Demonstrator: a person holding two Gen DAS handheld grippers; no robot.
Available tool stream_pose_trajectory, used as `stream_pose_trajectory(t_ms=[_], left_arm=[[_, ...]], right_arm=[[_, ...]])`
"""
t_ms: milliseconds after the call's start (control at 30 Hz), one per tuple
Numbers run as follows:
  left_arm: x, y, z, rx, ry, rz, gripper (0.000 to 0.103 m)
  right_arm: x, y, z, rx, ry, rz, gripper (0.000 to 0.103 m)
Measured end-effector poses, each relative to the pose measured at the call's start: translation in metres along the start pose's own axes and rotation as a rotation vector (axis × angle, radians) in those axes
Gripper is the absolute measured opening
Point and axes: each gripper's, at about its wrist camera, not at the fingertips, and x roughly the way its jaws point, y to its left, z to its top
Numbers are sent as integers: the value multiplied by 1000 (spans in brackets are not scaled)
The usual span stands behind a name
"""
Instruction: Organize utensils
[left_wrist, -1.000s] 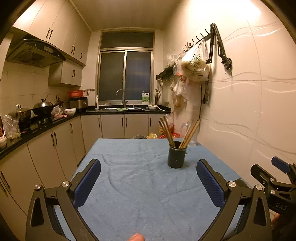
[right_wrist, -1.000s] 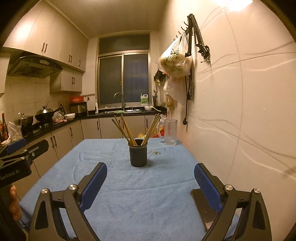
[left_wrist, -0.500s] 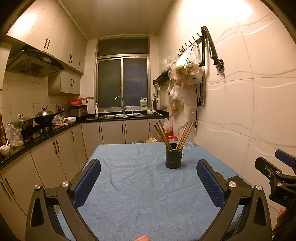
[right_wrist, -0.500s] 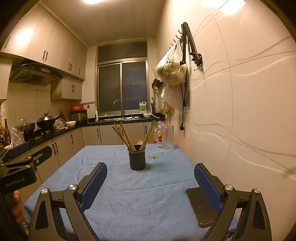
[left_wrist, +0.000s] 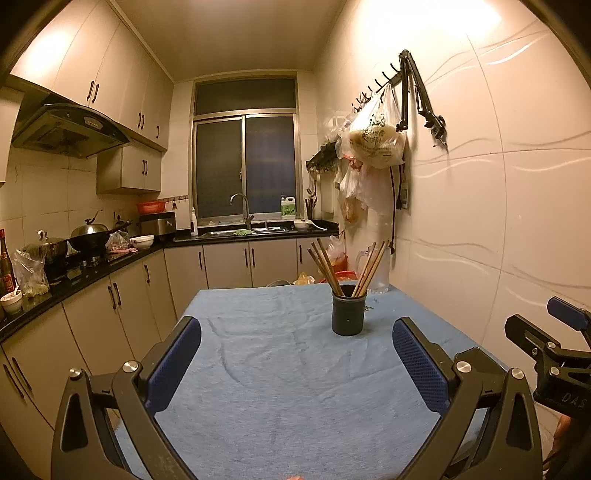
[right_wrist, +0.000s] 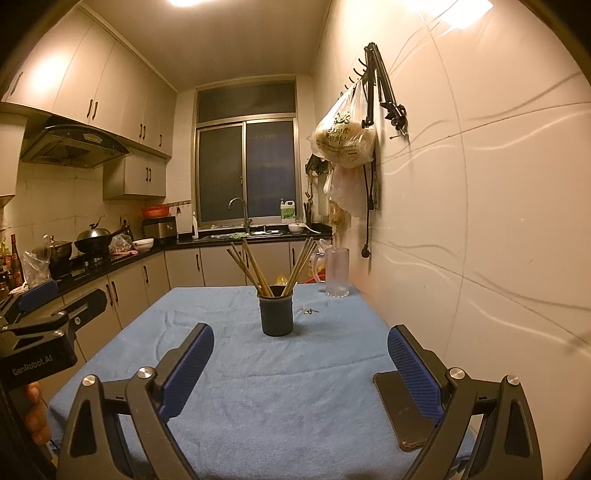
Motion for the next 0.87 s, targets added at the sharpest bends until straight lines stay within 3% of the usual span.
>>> stream_pose_trajectory(t_ms=[867], left_arm=[[50, 20, 8, -55, 53, 25, 103]], right_arm=[[51, 4, 10, -16, 39, 2, 96]])
